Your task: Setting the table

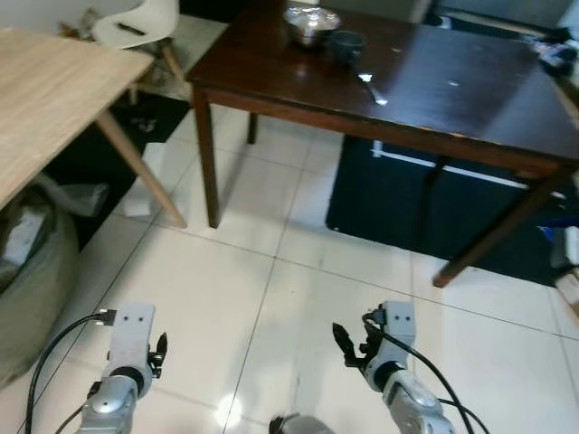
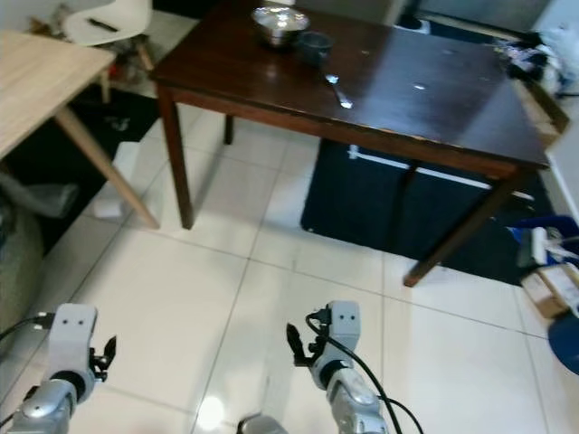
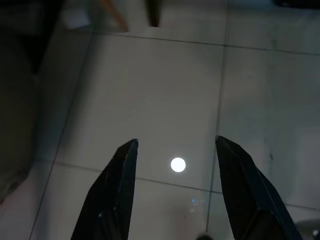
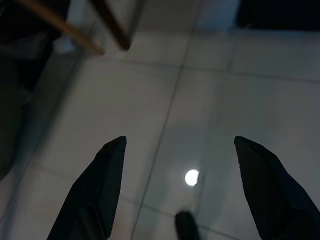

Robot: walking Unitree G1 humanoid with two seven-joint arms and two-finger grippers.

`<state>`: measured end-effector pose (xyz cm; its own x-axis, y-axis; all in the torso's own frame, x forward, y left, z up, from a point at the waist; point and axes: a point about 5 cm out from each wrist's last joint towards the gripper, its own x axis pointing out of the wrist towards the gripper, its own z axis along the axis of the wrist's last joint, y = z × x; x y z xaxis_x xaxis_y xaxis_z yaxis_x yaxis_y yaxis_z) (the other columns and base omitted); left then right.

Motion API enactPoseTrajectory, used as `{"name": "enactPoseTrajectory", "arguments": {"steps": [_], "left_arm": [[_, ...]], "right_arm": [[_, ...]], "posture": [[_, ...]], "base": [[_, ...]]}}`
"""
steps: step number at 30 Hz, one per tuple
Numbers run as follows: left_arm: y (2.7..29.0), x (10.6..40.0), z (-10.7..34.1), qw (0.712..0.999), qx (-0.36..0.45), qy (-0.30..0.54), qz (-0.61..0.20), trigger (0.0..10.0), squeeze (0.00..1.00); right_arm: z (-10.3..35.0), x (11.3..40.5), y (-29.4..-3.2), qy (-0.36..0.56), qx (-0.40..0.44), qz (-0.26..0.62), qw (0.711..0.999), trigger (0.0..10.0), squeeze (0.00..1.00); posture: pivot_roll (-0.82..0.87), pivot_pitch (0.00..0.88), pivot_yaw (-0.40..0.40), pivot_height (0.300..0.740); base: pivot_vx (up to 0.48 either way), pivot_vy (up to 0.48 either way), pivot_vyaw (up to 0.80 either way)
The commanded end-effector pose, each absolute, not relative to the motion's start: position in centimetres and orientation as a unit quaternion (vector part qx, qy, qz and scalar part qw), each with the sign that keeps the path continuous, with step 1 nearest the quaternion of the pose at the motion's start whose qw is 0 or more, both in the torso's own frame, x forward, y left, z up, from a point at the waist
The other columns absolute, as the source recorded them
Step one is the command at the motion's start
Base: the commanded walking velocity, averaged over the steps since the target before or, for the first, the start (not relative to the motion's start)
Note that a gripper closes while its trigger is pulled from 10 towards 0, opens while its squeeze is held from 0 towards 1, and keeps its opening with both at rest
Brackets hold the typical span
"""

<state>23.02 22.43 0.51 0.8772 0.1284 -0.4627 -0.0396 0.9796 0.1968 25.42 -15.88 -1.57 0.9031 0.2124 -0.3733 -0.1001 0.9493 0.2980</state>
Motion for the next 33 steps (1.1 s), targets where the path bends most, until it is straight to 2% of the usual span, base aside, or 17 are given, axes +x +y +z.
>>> {"name": "enactPoseTrajectory", "arguments": {"steps": [1,10,19,24,25,27,31,33], "left_arm": [[22.6,22.4,0.1,0.961,0.101,0.253,0.041,10.0,0.00],[22.5,22.7,1.0,0.968,0.126,0.219,0.012,10.0,0.00],[22.7,23.5,3.1,0.975,0.137,0.172,0.016,10.0,0.00],[22.4,24.3,5.1,0.983,0.130,0.130,0.018,10.0,0.00],[21.8,25.2,6.7,0.988,0.123,0.095,0.016,10.0,0.00],[21.0,26.1,8.2,0.991,0.121,0.061,0.012,10.0,0.00],[19.1,27.8,10.7,0.993,0.119,0.004,-0.008,10.0,0.00],[18.5,28.3,11.3,0.993,0.119,-0.011,-0.014,10.0,0.00]], "right_arm": [[-2.2,24.8,-16.0,0.215,0.146,0.074,0.963,10.0,0.00],[-1.6,25.6,-16.2,0.198,0.158,0.065,0.965,10.0,0.00],[-0.1,26.9,-15.8,0.159,0.166,0.084,0.970,10.0,0.00],[2.9,28.7,-14.6,0.095,0.164,0.127,0.974,10.0,0.00],[5.9,29.9,-14.1,0.037,0.174,0.141,0.974,10.0,0.00],[8.7,30.8,-13.8,-0.013,0.177,0.151,0.972,10.0,0.00],[12.5,31.7,-14.1,-0.081,0.171,0.152,0.970,10.0,0.00],[12.9,31.7,-14.3,-0.087,0.169,0.151,0.970,10.0,0.00]], "posture": [[-0.08,0.057,-0.020,0.740],[-0.07,0.059,-0.005,0.740],[-0.06,0.058,-0.001,0.740],[-0.06,0.058,-0.003,0.740],[-0.06,0.055,-0.015,0.740],[-0.06,0.053,-0.016,0.740],[-0.07,0.047,-0.011,0.740],[-0.07,0.048,-0.009,0.740]], "base": [[0.000,0.000,-0.80],[0.000,0.000,-0.80],[0.000,0.000,0.00],[0.000,0.000,0.00],[0.000,0.000,0.00],[0.000,0.000,0.00],[0.072,0.000,0.00],[0.349,0.000,0.00]]}}
